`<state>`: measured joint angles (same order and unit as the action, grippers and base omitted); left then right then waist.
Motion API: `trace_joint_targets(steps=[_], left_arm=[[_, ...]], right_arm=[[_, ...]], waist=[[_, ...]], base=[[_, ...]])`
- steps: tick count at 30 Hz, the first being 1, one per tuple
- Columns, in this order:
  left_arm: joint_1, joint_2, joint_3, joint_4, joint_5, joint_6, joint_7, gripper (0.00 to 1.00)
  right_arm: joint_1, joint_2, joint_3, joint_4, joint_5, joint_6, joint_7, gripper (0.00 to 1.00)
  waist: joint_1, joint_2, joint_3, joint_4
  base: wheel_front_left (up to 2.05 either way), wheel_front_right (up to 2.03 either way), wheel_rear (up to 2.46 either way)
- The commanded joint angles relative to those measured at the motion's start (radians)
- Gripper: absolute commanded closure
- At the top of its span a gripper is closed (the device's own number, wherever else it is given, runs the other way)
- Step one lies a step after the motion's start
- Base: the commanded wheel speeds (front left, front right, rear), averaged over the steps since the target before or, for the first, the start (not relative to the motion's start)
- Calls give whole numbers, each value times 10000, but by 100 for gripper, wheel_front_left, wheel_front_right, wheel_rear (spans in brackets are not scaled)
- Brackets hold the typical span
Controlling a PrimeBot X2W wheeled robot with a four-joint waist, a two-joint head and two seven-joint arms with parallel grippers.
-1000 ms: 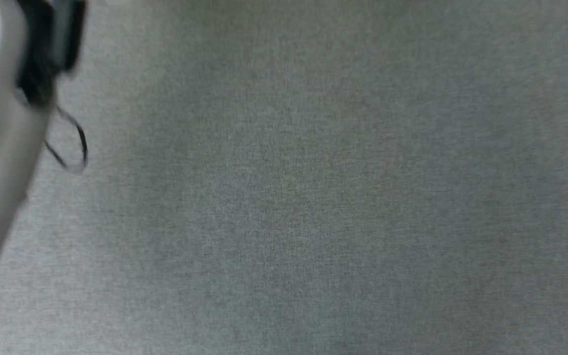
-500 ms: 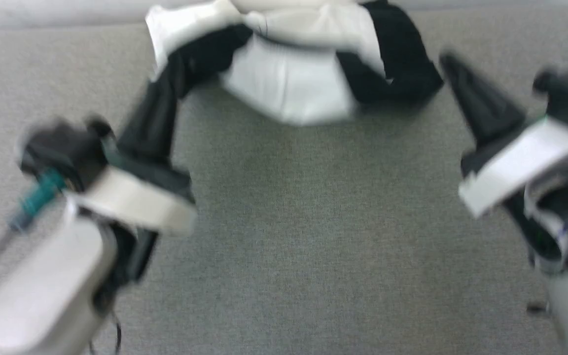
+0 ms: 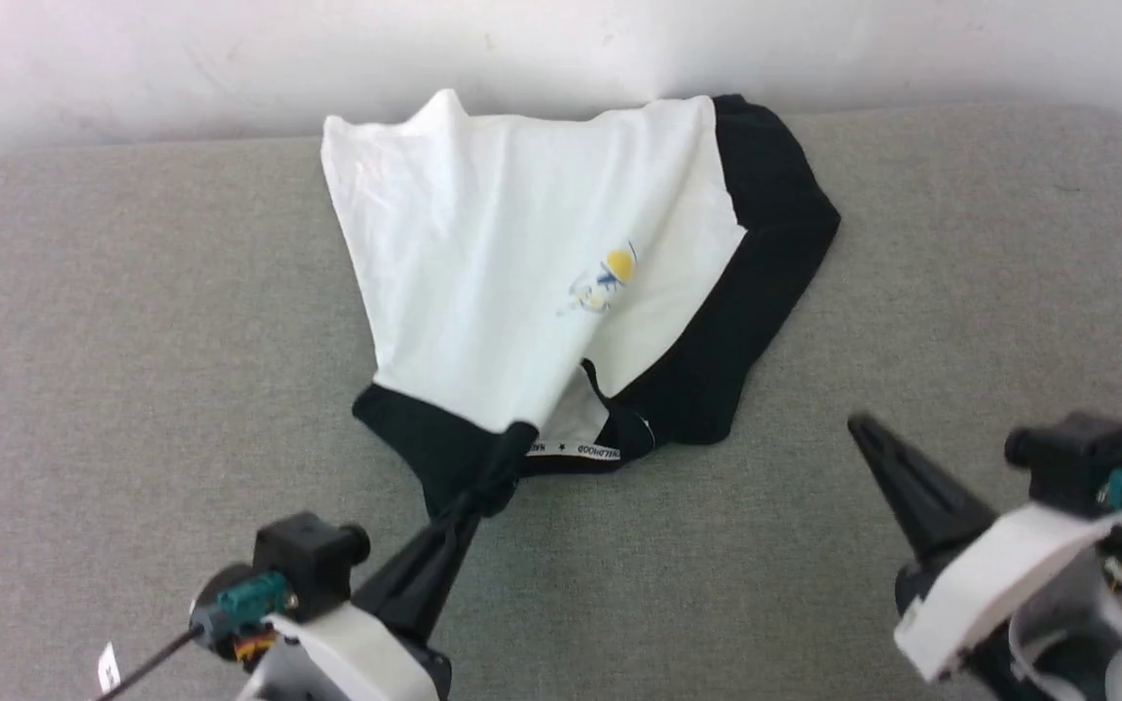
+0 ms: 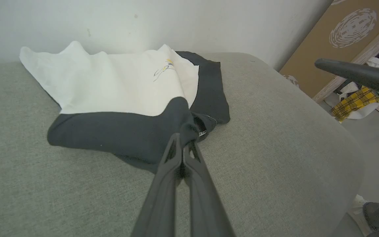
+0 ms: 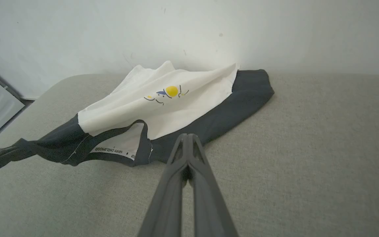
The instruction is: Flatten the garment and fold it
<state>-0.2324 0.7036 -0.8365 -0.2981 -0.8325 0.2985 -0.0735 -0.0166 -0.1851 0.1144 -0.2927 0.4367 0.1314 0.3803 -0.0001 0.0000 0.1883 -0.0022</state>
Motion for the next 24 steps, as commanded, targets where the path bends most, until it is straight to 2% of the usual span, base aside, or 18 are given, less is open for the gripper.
trace_joint_targets(steps=[1, 9, 11, 12, 13, 14, 15, 24], left_arm=[[193, 37, -64, 43, -107, -100, 1, 100], [1063, -73, -254, 190, -521, -25, -238, 100], [1232, -51, -296, 162, -548, 5, -294, 100], [1307, -60, -316, 164, -571, 14, -320, 100], [1382, -84, -313, 170, -619, 25, -364, 100], [1437, -75, -326, 192, -615, 42, -394, 100], [1476, -59, -345, 217, -589, 63, -414, 100], [1589, -119, -380, 289, -551, 102, -586, 100]], right_arm=[[317, 75, -55, -23, 13, -7, 85, 100], [2821, 957, -944, -207, 141, -7, 273, 100], [3258, 1134, -1192, -281, 113, -7, 83, 96], [3425, 1179, -1258, -302, -21, -7, -39, 89], [3558, 1217, -1317, -313, -176, -7, -215, 64], [3665, 1247, -1345, -304, -351, -7, -408, 34], [3754, 1267, -1300, -276, -539, -7, -569, 0], [3860, 1345, -1053, 87, -580, -7, -1558, 0]], waist=[[1, 0, -182, 66], [1, 0, -678, 240], [1, 0, -767, 234], [1, 0, -823, 237], [1, 0, -875, 233], [1, 0, -915, 227], [1, 0, -951, 217], [1, 0, -1044, 120]], base=[[0, 0, 0], [0, 0, 0], [0, 0, 0], [0, 0, 0], [0, 0, 0], [0, 0, 0], [0, 0, 0], [0, 0, 0]])
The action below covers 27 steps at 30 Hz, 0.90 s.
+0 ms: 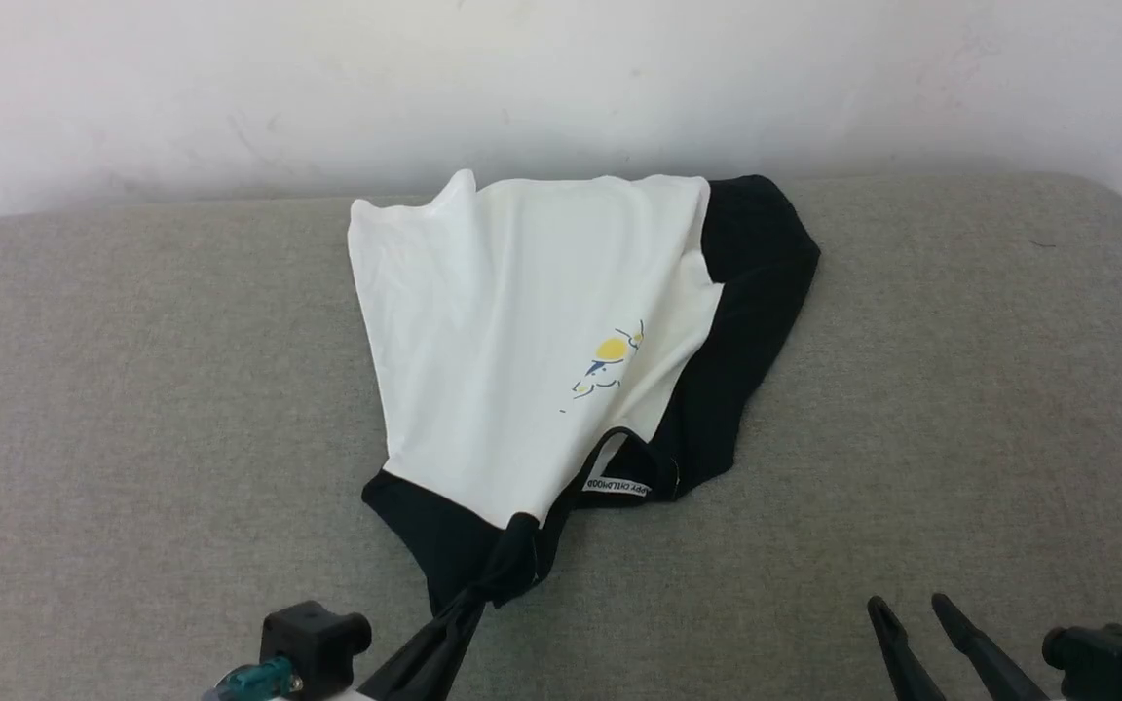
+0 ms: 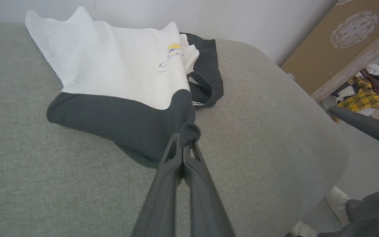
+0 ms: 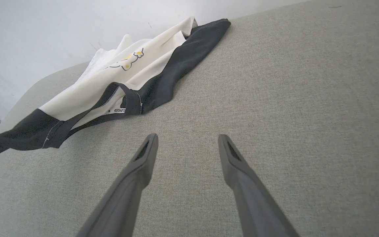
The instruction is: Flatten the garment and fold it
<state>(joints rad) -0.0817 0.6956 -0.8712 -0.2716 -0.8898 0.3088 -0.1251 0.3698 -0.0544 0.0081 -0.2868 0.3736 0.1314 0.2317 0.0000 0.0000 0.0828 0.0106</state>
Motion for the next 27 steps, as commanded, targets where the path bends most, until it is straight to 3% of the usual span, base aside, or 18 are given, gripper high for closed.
trace_joint_targets(steps=[1, 15, 21, 27], left_arm=[[59, -37, -37, 20, 35, -7, -63, 100], [-355, -68, -61, -89, 285, -90, -40, 100], [-710, -91, -47, -144, 475, -167, -11, 100], [-1036, -116, -72, -197, 653, -230, 73, 100]], right_arm=[[-41, 37, 8, 53, 47, -7, -129, 0], [-946, 40, -418, -328, -568, -7, -457, 0], [-2177, -297, -332, -494, -1014, -7, -90, 0], [-3660, -625, -204, 191, -950, -7, 841, 0]], waist=[[0, 0, 27, -16], [0, 0, 475, 162], [0, 0, 817, 305], [0, 0, 1088, 471]], base=[[0, 0, 0], [0, 0, 0], [0, 0, 0], [0, 0, 0]])
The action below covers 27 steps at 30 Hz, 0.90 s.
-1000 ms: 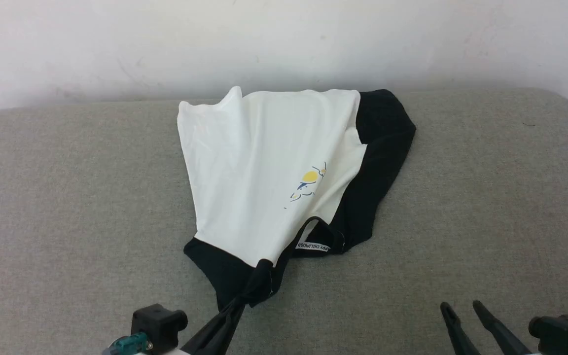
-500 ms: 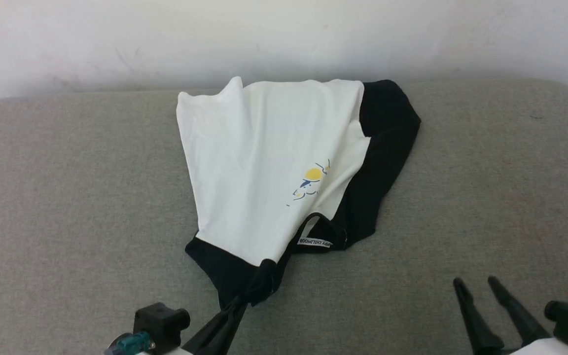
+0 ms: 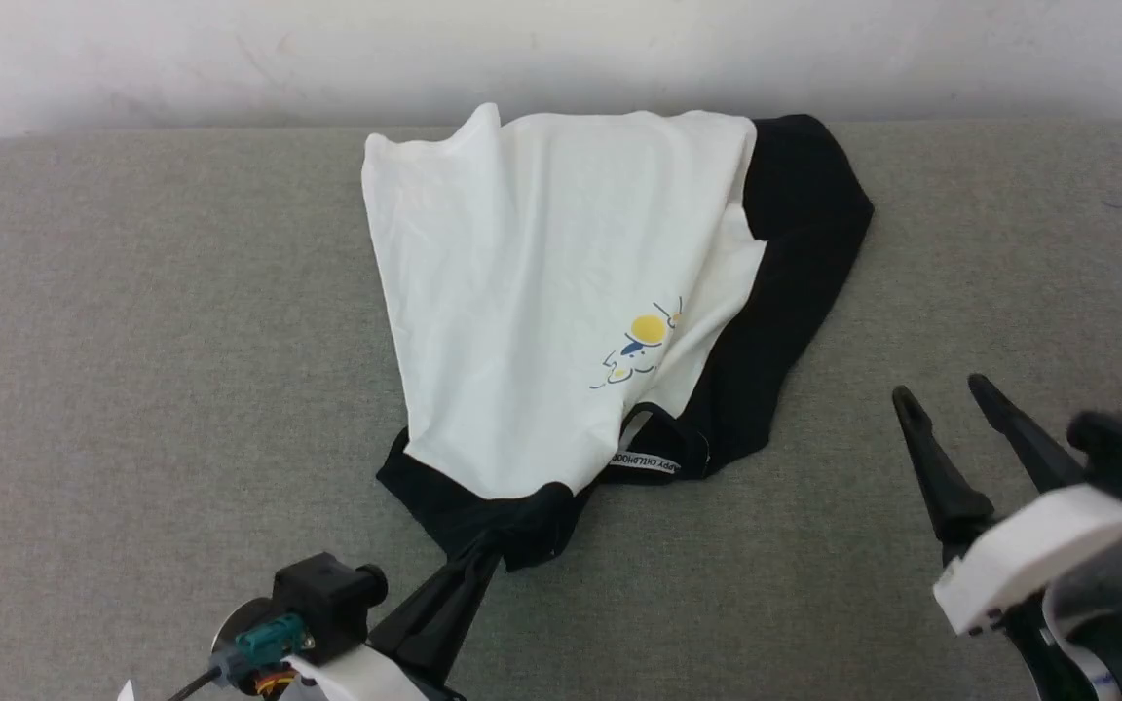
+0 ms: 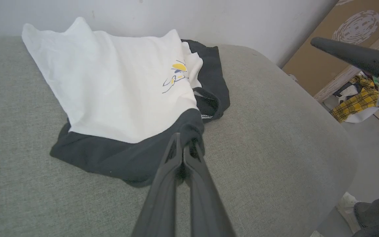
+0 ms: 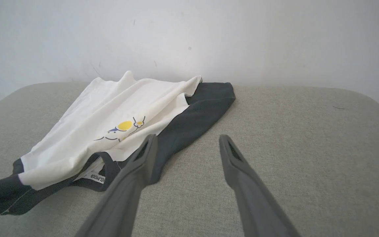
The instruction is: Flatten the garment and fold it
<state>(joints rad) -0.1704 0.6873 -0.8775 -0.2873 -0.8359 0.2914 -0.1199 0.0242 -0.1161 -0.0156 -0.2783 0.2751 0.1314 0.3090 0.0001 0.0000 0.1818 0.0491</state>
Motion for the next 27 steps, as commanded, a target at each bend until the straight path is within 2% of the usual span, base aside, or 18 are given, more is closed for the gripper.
trace_joint_targets(steps=[1, 14, 20, 27], left_arm=[[-188, -40, -12, -41, 135, -61, 29, 100], [-954, -398, -44, 9, 413, -317, 14, 100], [-1244, -654, -101, 275, 481, -501, -74, 100], [-1451, -842, -150, 464, 514, -619, -116, 100]], right_arm=[[-423, -23, 55, 330, 63, -7, 277, 0], [-3012, -289, 1037, 3158, -74, -7, 2090, 0], [-3616, -222, 1251, 4080, -259, -7, 2756, 0], [-3852, -86, 1392, 4593, -378, -7, 2930, 0]], waist=[[-1, 0, 130, 110], [-1, 0, 1285, 687], [-1, 0, 1683, 883], [-1, 0, 1852, 1026]], base=[[0, 0, 0], [0, 0, 0], [0, 0, 0], [0, 0, 0]])
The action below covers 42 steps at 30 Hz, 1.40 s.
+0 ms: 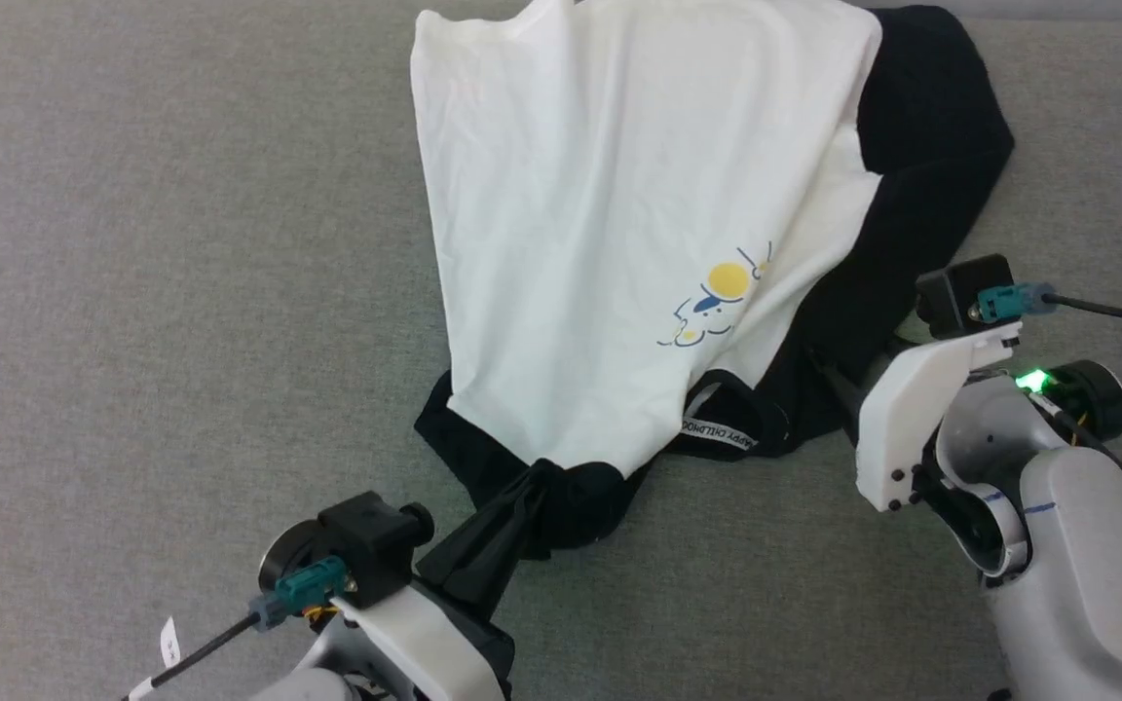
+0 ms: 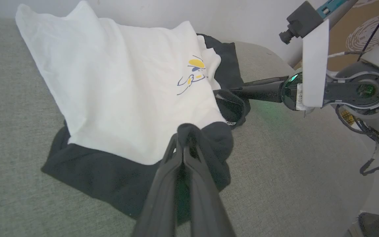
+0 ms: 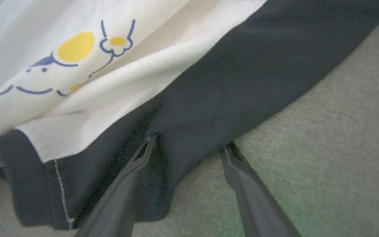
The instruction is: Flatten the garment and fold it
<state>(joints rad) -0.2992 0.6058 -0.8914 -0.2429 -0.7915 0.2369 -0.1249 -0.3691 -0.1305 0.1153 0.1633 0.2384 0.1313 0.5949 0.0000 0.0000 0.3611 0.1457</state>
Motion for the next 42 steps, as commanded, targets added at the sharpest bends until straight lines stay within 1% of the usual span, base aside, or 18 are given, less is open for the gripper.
trace_joint_targets(steps=[1, 5, 6, 8, 9, 16, 22, 27, 32, 38, 42], left_arm=[[-191, -46, -19, 43, 74, -90, -67, 100], [-268, -93, -23, 117, 63, -131, -75, 100], [-286, -101, -21, 134, 60, -138, -75, 100], [-322, -120, -20, 168, 46, -158, -72, 100], [-339, -130, -15, 185, 37, -167, -77, 100], [-278, -169, 81, 355, -93, -186, -260, 100], [-25, -101, 301, 370, -266, -63, -550, 100], [284, 80, 661, 106, -354, 223, -837, 100], [546, 260, 1147, -434, -344, 514, -1093, 100], [591, 412, 1773, -1434, -143, 793, -1250, 100], [292, 454, 2346, -2070, 106, 1043, -1300, 100]], right_arm=[[52, 72, 126, 239, -8, -6, 62, 0], [-36, 185, 160, 540, 1, -6, 83, 0], [-57, 228, 98, 609, -1, -6, 83, 51], [-106, 288, 7, 717, -79, -6, 40, 92], [-132, 314, -55, 742, -120, -6, -58, 100], [-156, 508, -474, 743, -36, -6, -880, 100], [143, 600, -955, 35, 455, -6, -1894, 100], [619, 688, -1530, -1087, 938, -6, -2559, 100], [1199, 752, -1885, -2448, 1263, -6, -2805, 100], [1715, 792, -1805, -4142, 1585, -6, -2771, 100], [1670, 798, -1552, -5121, 1690, -6, -2599, 100]], waist=[[0, 0, 75, 78], [0, 0, 129, 121], [0, 0, 138, 126], [0, 0, 147, 132], [0, 0, 146, 129], [0, 0, -162, -38], [0, 0, -829, -323], [0, 0, -1406, -626], [0, 0, -1960, -868], [0, 0, -2602, -1093], [0, 0, -2967, -1176]], base=[[0, 0, 0], [0, 0, 0], [0, 0, 0], [0, 0, 0], [0, 0, 0], [0, 0, 0], [0, 0, 0], [0, 0, 0], [0, 0, 0], [0, 0, 0], [0, 0, 0]])
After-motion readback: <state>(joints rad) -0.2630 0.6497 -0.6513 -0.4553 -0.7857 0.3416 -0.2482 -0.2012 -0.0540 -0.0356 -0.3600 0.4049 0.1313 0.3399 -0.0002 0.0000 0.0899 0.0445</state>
